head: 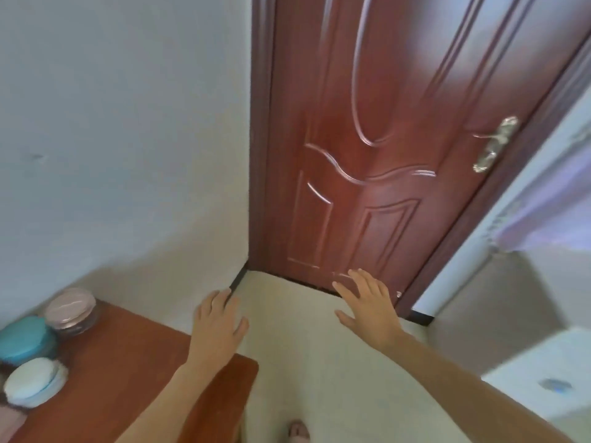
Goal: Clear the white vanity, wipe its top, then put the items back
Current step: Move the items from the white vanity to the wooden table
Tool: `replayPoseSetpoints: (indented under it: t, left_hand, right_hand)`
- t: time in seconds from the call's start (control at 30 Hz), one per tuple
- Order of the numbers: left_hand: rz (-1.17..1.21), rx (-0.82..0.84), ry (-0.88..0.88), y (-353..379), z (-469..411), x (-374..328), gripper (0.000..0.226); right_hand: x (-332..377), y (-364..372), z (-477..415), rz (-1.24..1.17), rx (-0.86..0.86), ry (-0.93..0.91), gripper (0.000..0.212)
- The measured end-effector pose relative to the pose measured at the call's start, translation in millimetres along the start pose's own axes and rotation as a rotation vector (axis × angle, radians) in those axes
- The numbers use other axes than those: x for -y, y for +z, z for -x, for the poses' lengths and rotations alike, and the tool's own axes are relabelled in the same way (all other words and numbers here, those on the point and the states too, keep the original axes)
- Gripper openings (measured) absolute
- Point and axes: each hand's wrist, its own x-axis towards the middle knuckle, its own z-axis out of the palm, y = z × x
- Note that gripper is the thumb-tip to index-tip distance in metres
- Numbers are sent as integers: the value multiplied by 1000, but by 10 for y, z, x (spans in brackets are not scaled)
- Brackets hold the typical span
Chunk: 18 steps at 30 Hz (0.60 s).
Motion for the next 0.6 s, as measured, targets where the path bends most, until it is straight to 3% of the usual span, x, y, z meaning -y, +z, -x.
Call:
replayPoseSetpoints:
  t: [0.1, 0.23, 0.37, 0.43, 0.6]
  left_hand:
    - [98, 20, 151, -40, -59, -534, 50]
    - [270, -111, 419, -267, -143, -1328, 43]
    - [443, -152, 512, -511, -146, -2085, 39]
    - [490, -163, 577, -623, -79, -2450, 38]
    - [564, -174, 700, -1016, 295, -3290, 40]
  right_hand:
    - [-247, -392, 743, 115, 62, 167, 47]
    - [-588, -973, 1477, 203, 39, 383, 51]
    - [-823, -1513, 2012, 248, 10, 594, 46]
    - [-875, -1760, 2283, 268, 21, 653, 52]
    - [-976, -2415, 3000, 382, 2, 717, 44]
